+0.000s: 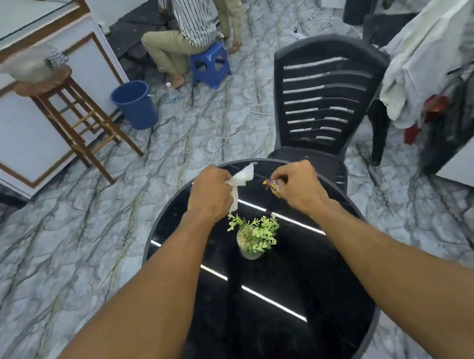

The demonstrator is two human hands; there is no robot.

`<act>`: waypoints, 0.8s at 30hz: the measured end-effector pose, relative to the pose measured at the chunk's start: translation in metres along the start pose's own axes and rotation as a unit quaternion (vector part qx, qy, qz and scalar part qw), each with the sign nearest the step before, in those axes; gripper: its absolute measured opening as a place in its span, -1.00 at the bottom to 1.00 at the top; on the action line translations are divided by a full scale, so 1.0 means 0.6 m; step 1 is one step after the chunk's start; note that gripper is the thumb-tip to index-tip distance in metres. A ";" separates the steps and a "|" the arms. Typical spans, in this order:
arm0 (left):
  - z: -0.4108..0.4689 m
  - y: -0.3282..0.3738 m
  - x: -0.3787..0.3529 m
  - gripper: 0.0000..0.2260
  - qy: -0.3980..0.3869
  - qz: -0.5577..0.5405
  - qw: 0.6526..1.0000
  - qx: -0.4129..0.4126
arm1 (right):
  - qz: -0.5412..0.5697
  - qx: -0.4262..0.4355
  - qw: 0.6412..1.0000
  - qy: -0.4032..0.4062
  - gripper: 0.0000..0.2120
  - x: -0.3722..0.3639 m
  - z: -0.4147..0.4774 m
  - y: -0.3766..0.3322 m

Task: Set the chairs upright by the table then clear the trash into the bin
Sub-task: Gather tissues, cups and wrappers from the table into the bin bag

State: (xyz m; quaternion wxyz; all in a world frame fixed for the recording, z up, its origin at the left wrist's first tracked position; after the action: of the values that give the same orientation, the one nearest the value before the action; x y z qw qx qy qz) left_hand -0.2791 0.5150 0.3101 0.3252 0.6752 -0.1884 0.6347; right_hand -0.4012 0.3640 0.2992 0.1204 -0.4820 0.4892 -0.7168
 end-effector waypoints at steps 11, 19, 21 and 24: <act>-0.220 0.310 0.061 -0.84 -0.032 -0.013 0.977 -0.211 | -0.017 -0.059 0.981 0.184 -0.77 0.241 -0.361 -0.013; -0.522 0.609 -0.055 -0.78 -0.126 0.004 0.903 -0.410 | -0.076 -0.218 0.923 0.308 -0.81 0.405 -0.770 0.107; -0.616 0.688 -0.078 -0.80 -0.143 0.004 0.873 -0.466 | -0.092 -0.241 0.902 0.346 -0.72 0.442 -0.887 0.127; -0.772 0.791 -0.106 -0.79 -0.171 0.004 0.825 -0.539 | -0.099 -0.304 0.860 0.397 -0.67 0.483 -1.081 0.168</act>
State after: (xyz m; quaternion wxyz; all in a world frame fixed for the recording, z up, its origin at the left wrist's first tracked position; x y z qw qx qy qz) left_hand -0.9437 0.4788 0.3349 0.5972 0.4896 -0.5559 0.3076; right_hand -1.1029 0.5072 0.3461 -0.3086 -0.2147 0.6391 -0.6710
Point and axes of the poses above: each hand's wrist, its own z-axis towards the middle knuckle, its own x-axis out of the back of the hand, y = z × x, the point moved 9 cm from there along z, towards the middle knuckle, and after that the axes turned 14 degrees about z, right-handed, at the moved point
